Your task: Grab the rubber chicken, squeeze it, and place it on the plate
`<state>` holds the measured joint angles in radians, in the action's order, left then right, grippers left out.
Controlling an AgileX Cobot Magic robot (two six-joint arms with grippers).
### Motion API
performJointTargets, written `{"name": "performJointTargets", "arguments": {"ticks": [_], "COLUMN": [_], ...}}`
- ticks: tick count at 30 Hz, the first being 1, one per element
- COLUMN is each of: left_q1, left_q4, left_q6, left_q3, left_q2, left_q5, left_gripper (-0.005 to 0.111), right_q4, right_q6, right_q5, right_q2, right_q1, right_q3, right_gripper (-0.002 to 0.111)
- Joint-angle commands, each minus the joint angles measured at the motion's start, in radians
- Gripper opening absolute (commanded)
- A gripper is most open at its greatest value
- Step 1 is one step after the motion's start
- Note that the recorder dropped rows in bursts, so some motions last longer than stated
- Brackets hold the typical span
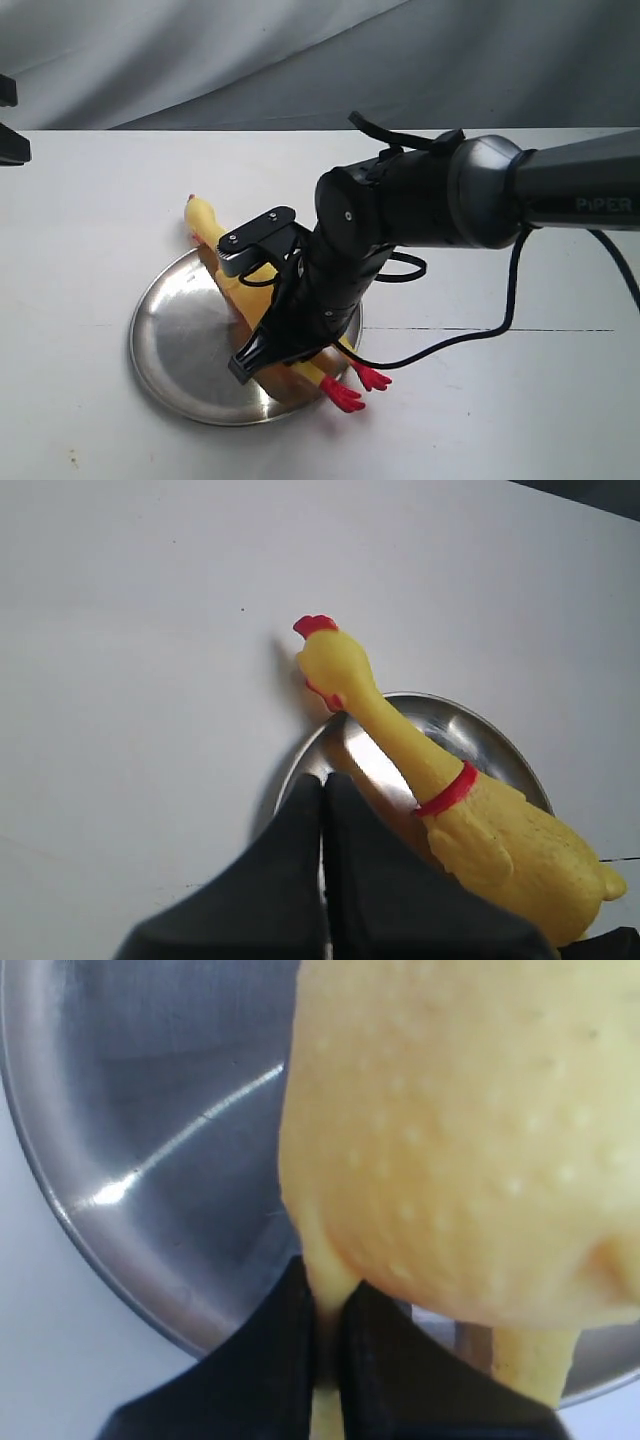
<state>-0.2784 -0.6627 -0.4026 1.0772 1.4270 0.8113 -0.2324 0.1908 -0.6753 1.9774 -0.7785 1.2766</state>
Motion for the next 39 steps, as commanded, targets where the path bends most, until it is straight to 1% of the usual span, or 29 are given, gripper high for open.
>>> {"name": "performJointTargets", "arguments": {"ticks": [1,3,5,10,12,13,16,20,21,23,25,28,29,32,34,36,39], "left_q1": [-0.002,-0.002,-0.002,-0.002,-0.002,-0.002,-0.002,-0.002,-0.002,-0.002,-0.002,-0.002,-0.002,-0.002,-0.002,-0.002,-0.002], "left_q4": [0.001,0.001,0.001,0.001,0.001,0.001,0.001,0.001,0.001,0.001,0.001,0.001,0.001,0.001,-0.002,-0.006,-0.006], "left_q6": [-0.020,-0.020,-0.020,-0.020,-0.020,-0.020,-0.020,-0.019,-0.019,-0.019,-0.019,-0.017,-0.017,-0.017,-0.017,-0.017,-0.017], "left_q3": [-0.003,-0.003,-0.003,-0.003,-0.003,-0.003,-0.003,-0.003,-0.003,-0.003,-0.003,-0.003,-0.003,-0.003,-0.003,-0.003,-0.003], "left_q2": [-0.007,-0.007,-0.007,-0.007,-0.007,-0.007,-0.007,-0.007,-0.007,-0.007,-0.007,-0.007,-0.007,-0.007,-0.005,-0.005,-0.005], "left_q5": [-0.008,-0.008,-0.008,-0.008,-0.008,-0.008,-0.008,-0.019,-0.025,-0.029,-0.031,-0.031,-0.035,-0.110,-0.134,-0.138,-0.131], "left_gripper": [0.000,0.000,0.000,0.000,0.000,0.000,0.000,0.000,0.000,0.000,0.000,0.000,0.000,0.000,0.000,0.000,0.000], "right_q4": [-0.015,-0.015,-0.015,-0.041,-0.041,-0.041,-0.026,0.065,0.113,0.213,0.316,0.408,0.430,0.462,0.436,0.388,0.270], "right_q6": [0.011,0.011,0.011,0.005,-0.013,-0.018,-0.029,-0.128,-0.181,-0.238,-0.269,-0.284,-0.302,-0.310,-0.310,-0.296,-0.218], "right_q5": [0.020,0.016,0.013,0.007,-0.002,-0.020,-0.088,-0.180,-0.201,-0.220,-0.230,-0.241,-0.241,-0.218,-0.183,-0.135,-0.054], "right_q2": [0.001,0.001,0.001,0.001,0.001,0.001,0.001,-0.016,-0.025,-0.045,-0.070,-0.104,-0.116,-0.149,-0.167,-0.187,-0.218], "right_q1": [-0.003,-0.003,-0.003,-0.003,-0.003,-0.003,0.000,0.000,0.000,0.000,0.000,0.002,0.002,0.010,0.033,0.075,0.147], "right_q3": [-0.002,-0.002,0.000,0.000,0.000,0.007,0.040,0.102,0.118,0.134,0.134,0.134,0.134,0.132,0.124,0.094,0.009], "right_gripper": [0.001,0.009,0.021,0.068,0.079,0.081,0.081,0.077,0.073,0.062,0.044,0.008,0.000,0.000,0.000,0.000,0.000]}}
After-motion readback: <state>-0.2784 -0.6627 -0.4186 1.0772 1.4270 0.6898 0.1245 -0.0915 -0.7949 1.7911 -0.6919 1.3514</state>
